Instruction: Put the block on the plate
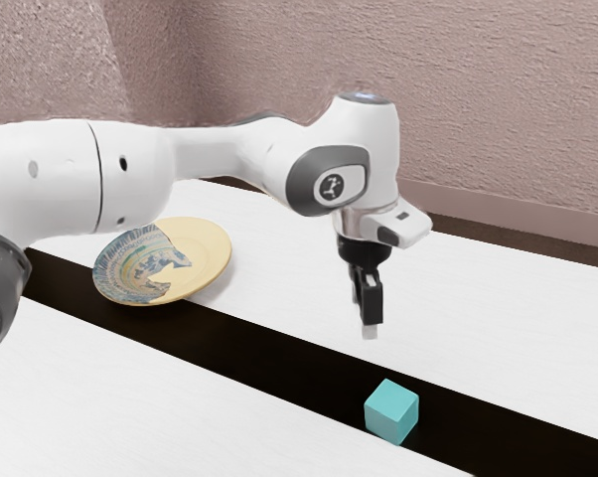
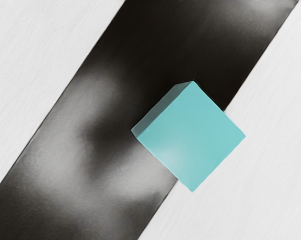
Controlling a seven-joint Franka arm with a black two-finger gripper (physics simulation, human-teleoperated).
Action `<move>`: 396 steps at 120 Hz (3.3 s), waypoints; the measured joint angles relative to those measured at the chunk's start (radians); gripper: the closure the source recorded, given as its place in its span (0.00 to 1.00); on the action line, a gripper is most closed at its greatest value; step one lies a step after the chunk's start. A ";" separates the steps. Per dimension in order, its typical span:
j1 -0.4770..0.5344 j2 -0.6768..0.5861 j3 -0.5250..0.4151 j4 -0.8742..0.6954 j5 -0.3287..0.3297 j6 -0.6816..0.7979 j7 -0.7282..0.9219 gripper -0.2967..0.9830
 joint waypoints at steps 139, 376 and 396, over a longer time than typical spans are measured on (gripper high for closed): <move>-0.037 0.201 -0.023 -0.156 -0.024 0.382 -0.707 0.30; 0.550 -0.011 0.175 -0.166 -0.013 0.251 -0.832 0.46; 0.566 0.030 0.193 -0.155 -0.018 0.255 -0.830 0.44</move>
